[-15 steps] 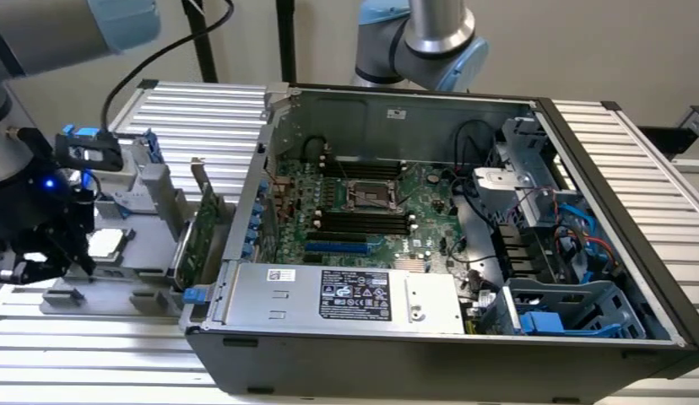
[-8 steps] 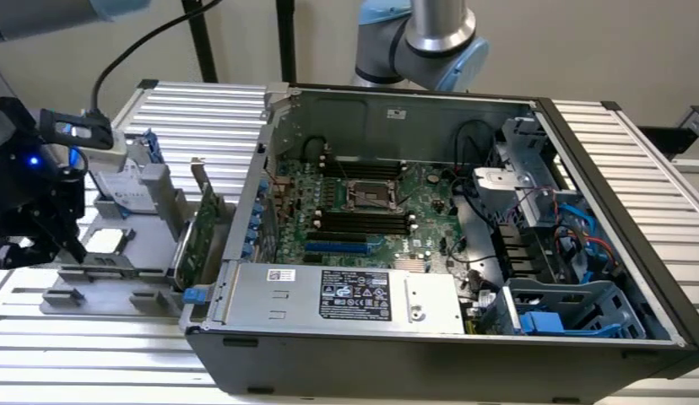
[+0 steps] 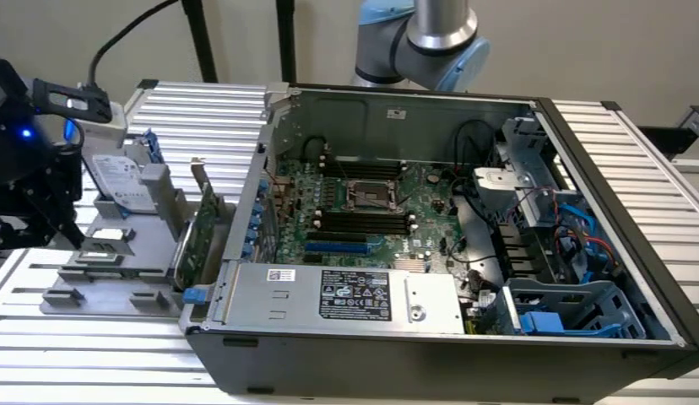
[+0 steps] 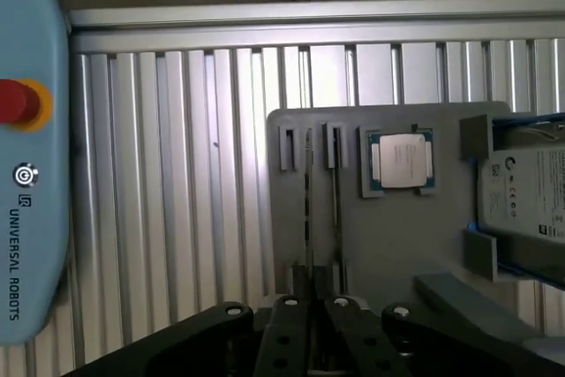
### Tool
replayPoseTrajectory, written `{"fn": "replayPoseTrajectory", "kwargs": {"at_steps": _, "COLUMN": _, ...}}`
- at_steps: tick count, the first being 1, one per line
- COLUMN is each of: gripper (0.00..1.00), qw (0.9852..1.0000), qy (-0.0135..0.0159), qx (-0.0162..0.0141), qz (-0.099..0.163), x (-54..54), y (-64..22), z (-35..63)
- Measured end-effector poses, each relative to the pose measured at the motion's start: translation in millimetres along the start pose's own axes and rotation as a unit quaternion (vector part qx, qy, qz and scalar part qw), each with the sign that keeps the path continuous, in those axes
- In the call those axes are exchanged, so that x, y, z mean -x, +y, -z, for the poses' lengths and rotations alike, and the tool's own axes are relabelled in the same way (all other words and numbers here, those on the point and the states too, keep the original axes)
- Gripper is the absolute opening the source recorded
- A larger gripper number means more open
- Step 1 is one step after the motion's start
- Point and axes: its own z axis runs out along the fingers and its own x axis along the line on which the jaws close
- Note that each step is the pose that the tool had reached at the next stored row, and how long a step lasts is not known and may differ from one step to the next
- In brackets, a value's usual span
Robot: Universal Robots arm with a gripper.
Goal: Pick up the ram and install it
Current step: 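Pick up the ram and move it above insertion slot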
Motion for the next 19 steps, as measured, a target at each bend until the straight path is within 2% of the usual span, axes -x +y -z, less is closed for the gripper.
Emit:
{"fn": "replayPoseTrajectory", "kwargs": {"at_steps": 8, "gripper": 0.0, "qw": 1.0, "qy": -0.0011, "qx": 0.0001, "qz": 0.0, "x": 2.8, "y": -20.9, "z": 34.1}}
{"fn": "replayPoseTrajectory", "kwargs": {"at_steps": 19, "gripper": 0.0, "qw": 1.0, "qy": -0.0059, "qx": 0.0004, "qz": 0.0, "x": 7.4, "y": -67.1, "z": 77.1}}
